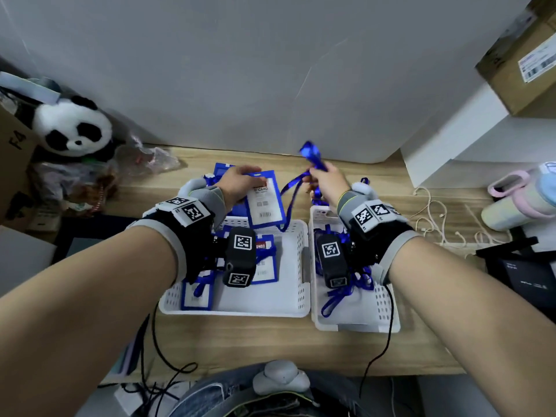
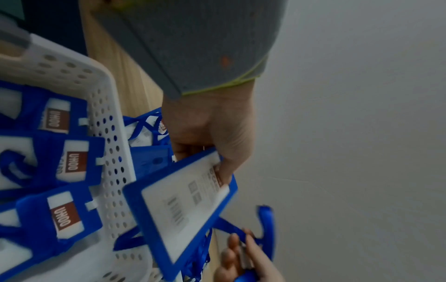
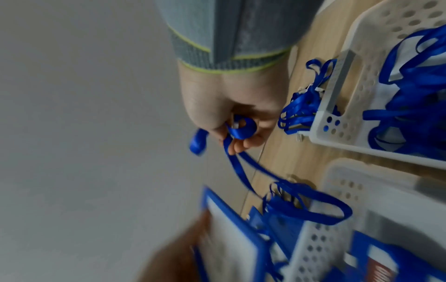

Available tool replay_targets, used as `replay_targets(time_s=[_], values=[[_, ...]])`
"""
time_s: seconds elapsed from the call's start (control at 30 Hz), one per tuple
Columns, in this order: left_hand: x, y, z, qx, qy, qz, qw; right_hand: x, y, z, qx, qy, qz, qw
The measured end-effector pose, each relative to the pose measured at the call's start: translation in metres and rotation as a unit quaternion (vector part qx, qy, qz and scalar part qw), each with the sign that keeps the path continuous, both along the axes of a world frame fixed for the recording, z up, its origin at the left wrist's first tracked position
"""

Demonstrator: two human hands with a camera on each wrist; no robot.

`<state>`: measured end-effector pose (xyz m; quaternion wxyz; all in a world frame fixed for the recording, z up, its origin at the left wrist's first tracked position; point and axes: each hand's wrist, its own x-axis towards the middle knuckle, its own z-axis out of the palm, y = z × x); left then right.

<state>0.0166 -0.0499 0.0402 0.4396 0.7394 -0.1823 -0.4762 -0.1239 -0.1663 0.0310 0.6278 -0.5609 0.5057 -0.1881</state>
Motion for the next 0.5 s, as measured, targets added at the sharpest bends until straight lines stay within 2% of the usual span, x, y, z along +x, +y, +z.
replay_targets(time_s=[0.1, 0.23, 0.33, 0.5], values=[[-0.007, -0.007, -0.010, 0.037, 0.034, 0.043, 0.998, -0.005, -0.024, 0.007, -0.008, -0.062, -0.109, 0.992], [-0.017, -0.022, -0.018, 0.038, 0.073, 0.042, 0.996, -0.015, -0.055, 0.003, -0.024, -0.064, -0.173, 0.983], [-0.022, -0.029, -0.023, 0.040, 0.072, 0.055, 0.995, -0.024, -0.068, -0.015, -0.012, -0.021, -0.184, 0.983], [-0.029, -0.044, -0.032, 0.068, 0.062, 0.043, 0.995, -0.042, -0.088, -0.045, 0.094, 0.084, -0.138, 0.982]])
